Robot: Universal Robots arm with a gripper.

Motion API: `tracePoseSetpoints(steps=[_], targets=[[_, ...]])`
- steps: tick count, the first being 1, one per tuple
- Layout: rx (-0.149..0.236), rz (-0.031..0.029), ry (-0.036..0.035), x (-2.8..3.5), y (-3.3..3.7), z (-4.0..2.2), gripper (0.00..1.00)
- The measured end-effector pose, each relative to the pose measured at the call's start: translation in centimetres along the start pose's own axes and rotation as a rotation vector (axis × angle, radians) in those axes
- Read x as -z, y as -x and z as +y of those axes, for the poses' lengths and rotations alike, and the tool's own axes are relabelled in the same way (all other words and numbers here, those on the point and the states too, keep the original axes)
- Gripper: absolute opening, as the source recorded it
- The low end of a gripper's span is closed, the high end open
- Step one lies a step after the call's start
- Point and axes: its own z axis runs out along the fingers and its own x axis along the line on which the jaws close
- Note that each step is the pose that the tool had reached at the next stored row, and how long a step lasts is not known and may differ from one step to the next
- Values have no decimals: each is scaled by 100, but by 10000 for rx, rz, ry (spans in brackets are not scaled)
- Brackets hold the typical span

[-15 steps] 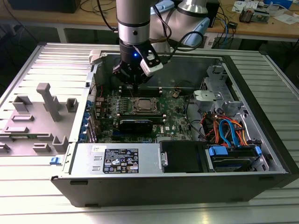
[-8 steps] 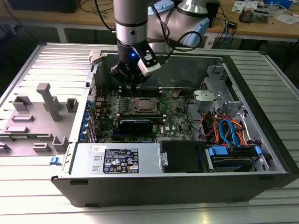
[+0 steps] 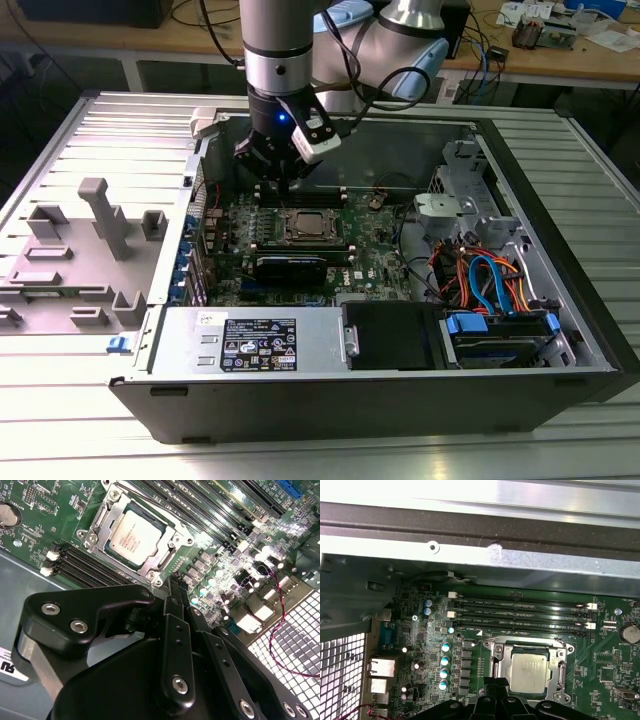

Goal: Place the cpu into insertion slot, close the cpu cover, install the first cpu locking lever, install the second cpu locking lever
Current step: 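Install the first cpu locking lever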

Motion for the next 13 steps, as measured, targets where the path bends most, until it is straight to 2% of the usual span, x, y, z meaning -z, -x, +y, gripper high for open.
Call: tracePoseSetpoints(steps=[8,13], targets=[[0,0,0,1,-27,2,11],[0,0,0,1,-84,7,11]])
